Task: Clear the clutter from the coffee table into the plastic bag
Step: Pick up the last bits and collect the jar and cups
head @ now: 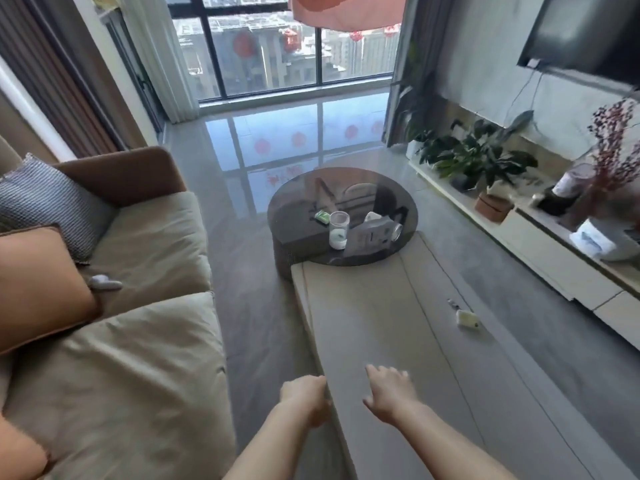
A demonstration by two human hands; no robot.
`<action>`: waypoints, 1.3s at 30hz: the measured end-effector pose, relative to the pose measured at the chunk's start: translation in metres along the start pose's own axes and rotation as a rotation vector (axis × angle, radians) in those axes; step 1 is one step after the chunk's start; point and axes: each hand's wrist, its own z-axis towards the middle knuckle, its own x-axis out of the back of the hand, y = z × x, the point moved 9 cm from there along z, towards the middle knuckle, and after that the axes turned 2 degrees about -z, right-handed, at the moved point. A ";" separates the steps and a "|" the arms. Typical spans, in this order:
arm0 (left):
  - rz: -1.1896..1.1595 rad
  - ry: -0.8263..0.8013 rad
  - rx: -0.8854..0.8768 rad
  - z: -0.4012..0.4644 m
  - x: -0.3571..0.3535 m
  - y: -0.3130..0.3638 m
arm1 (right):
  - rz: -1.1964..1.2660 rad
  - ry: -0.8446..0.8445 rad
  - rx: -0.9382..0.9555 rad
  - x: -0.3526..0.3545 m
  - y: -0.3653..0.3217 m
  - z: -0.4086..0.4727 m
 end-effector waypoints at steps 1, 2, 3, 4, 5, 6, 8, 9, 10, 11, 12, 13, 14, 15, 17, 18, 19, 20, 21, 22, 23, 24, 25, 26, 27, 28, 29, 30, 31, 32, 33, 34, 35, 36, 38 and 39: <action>0.020 -0.001 -0.021 0.011 0.007 0.004 | 0.014 0.002 -0.026 0.004 0.005 0.006; 0.037 -0.001 -0.042 0.023 0.015 0.007 | 0.029 0.005 -0.054 0.008 0.010 0.014; 0.049 0.003 -0.063 0.035 0.023 0.010 | 0.045 0.006 -0.084 0.013 0.015 0.022; 0.060 0.011 -0.088 0.048 0.032 0.011 | 0.063 0.008 -0.115 0.017 0.018 0.031; 0.070 0.020 -0.115 0.061 0.042 0.013 | 0.080 0.009 -0.145 0.022 0.022 0.040; 0.083 0.024 -0.143 0.073 0.053 0.014 | 0.097 0.008 -0.175 0.027 0.024 0.049; 0.111 0.027 -0.202 0.096 0.075 0.014 | 0.144 0.003 -0.236 0.036 0.029 0.067; 0.129 0.029 -0.230 0.106 0.087 0.014 | 0.169 -0.003 -0.267 0.040 0.030 0.075; 0.147 0.027 -0.258 0.116 0.097 0.012 | 0.194 -0.007 -0.297 0.044 0.031 0.082; 0.169 0.020 -0.283 0.125 0.107 0.010 | 0.222 -0.009 -0.328 0.049 0.032 0.089; 0.190 0.008 -0.303 0.135 0.115 0.008 | 0.252 -0.007 -0.360 0.053 0.033 0.095; 0.211 -0.002 -0.319 0.146 0.123 0.005 | 0.283 -0.003 -0.390 0.056 0.034 0.101; 0.233 -0.005 -0.333 0.158 0.130 0.004 | 0.312 0.002 -0.418 0.059 0.035 0.106; 0.253 -0.002 -0.347 0.169 0.136 0.004 | 0.337 0.005 -0.443 0.061 0.037 0.110; 0.271 0.002 -0.376 0.188 0.144 0.010 | 0.390 -0.003 -0.496 0.062 0.043 0.117; 0.270 -0.001 -0.394 0.197 0.146 0.015 | 0.415 -0.005 -0.519 0.061 0.047 0.121; 0.275 -0.010 -0.415 0.205 0.148 0.022 | 0.436 -0.008 -0.539 0.060 0.052 0.124; 0.284 -0.022 -0.438 0.212 0.147 0.029 | 0.458 -0.011 -0.557 0.059 0.057 0.128; 0.296 -0.032 -0.459 0.218 0.147 0.038 | 0.480 -0.013 -0.576 0.058 0.063 0.131; 0.308 -0.038 -0.478 0.225 0.147 0.048 | 0.503 -0.015 -0.597 0.058 0.071 0.133; 0.318 -0.045 -0.496 0.231 0.147 0.057 | 0.525 -0.016 -0.619 0.056 0.079 0.135; 0.327 -0.052 -0.513 0.237 0.147 0.068 | 0.543 -0.017 -0.638 0.054 0.088 0.138; 0.334 -0.057 -0.528 0.243 0.148 0.079 | 0.557 -0.016 -0.652 0.051 0.098 0.141; 0.339 -0.059 -0.541 0.249 0.149 0.090 | 0.570 -0.017 -0.663 0.050 0.108 0.145; 0.339 -0.063 -0.548 0.256 0.150 0.099 | 0.584 -0.021 -0.676 0.049 0.118 0.150; 0.338 -0.067 -0.554 0.264 0.150 0.109 | 0.599 -0.023 -0.689 0.047 0.130 0.155; 0.344 -0.071 -0.562 0.272 0.150 0.119 | 0.612 -0.023 -0.702 0.045 0.142 0.160; 0.358 -0.075 -0.571 0.282 0.149 0.128 | 0.622 -0.026 -0.715 0.042 0.154 0.166; 0.373 -0.078 -0.578 0.292 0.148 0.139 | 0.628 -0.028 -0.727 0.039 0.167 0.172; 0.389 -0.078 -0.587 0.303 0.148 0.150 | 0.632 -0.026 -0.741 0.036 0.180 0.178; 0.404 -0.076 -0.598 0.314 0.147 0.162 | 0.633 -0.022 -0.756 0.032 0.194 0.184; 0.416 -0.076 -0.611 0.326 0.145 0.175 | 0.634 -0.021 -0.773 0.029 0.209 0.190; 0.428 -0.077 -0.626 0.337 0.142 0.189 | 0.636 -0.019 -0.790 0.026 0.223 0.195; 0.444 -0.083 -0.641 0.348 0.138 0.202 | 0.638 -0.016 -0.807 0.023 0.237 0.200; 0.491 -0.099 -0.672 0.371 0.126 0.230 | 0.647 -0.008 -0.841 0.014 0.265 0.212; 0.512 -0.105 -0.689 0.384 0.118 0.244 | 0.653 -0.003 -0.856 0.008 0.279 0.219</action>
